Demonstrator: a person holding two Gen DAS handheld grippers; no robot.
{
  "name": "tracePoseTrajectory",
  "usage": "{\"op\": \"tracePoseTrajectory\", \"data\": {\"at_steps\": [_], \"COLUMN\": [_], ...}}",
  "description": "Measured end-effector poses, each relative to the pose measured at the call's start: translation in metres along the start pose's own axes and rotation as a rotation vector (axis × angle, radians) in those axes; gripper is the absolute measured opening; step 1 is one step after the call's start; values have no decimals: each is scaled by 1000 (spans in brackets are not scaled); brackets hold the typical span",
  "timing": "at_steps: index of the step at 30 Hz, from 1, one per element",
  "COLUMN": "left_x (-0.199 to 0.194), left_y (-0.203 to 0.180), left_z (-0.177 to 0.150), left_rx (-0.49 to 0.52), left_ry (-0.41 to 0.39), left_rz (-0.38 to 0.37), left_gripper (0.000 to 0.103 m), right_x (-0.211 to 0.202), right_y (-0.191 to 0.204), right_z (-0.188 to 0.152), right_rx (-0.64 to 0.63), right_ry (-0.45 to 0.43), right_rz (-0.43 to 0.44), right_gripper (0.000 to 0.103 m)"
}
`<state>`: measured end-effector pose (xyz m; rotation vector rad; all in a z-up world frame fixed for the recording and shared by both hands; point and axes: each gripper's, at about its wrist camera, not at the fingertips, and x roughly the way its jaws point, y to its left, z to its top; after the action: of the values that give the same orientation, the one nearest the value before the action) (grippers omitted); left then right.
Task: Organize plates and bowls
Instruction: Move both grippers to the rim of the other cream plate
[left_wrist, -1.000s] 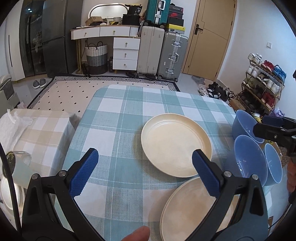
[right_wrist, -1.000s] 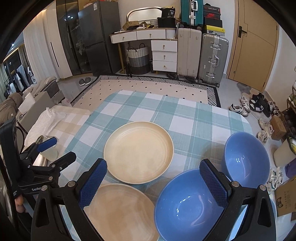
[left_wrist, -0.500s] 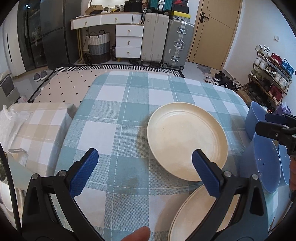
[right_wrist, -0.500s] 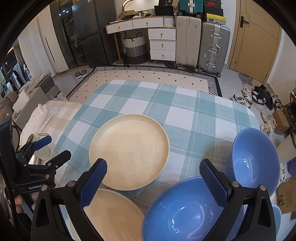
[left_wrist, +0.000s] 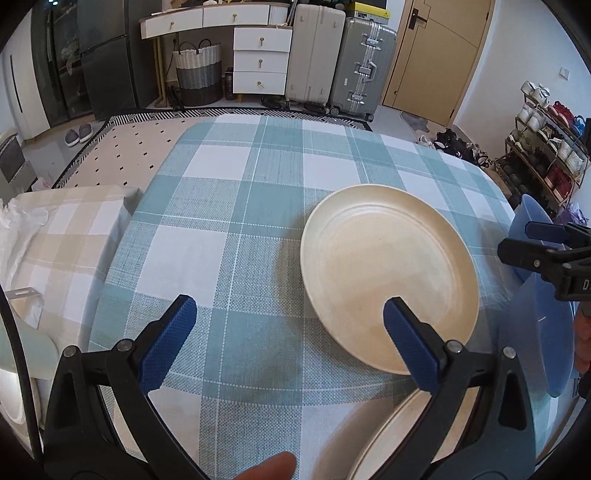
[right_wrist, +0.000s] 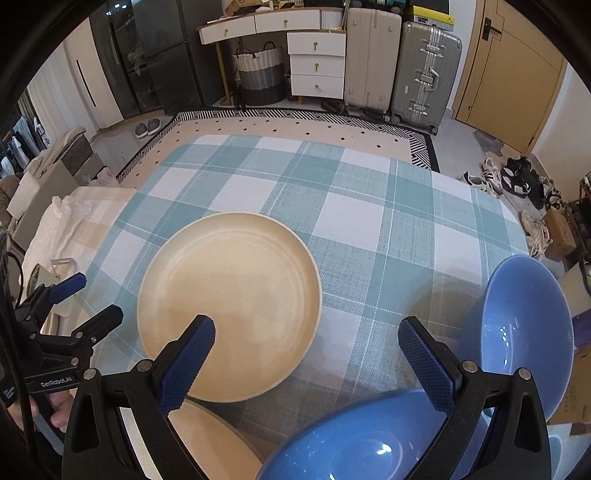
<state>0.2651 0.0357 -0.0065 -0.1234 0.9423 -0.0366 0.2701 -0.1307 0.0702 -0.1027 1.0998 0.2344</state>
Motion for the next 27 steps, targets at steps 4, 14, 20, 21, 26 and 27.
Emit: {"op": "tracePoseTrajectory", "data": {"at_steps": [4,14,20,21,26,27], "left_x": [12,33,37,38,42,43], "left_y": [-2,-1,-3,-4,-5,-6], "left_z": [3,4,3,3,3,3], "left_rx": [0,-12,3,4,12,17], "left_ry": [20,63,66,67,74,77], "left_rz": [-1,-42,-41,-42,-45,-46], "left_gripper": [99,93,92,91,87,85], "right_x": [16,36,51,53,59,60], "right_y": [-1,-4,-5,-5,-2,-1], "right_z": [1,11,13,13,14,14], "right_rx": [-3,1,12,13,6,3], "right_ry": [29,74,118,124,131,134], "right_rz": [2,19,53,54,61,63], "right_gripper": [102,88,73,73,64,62]}}
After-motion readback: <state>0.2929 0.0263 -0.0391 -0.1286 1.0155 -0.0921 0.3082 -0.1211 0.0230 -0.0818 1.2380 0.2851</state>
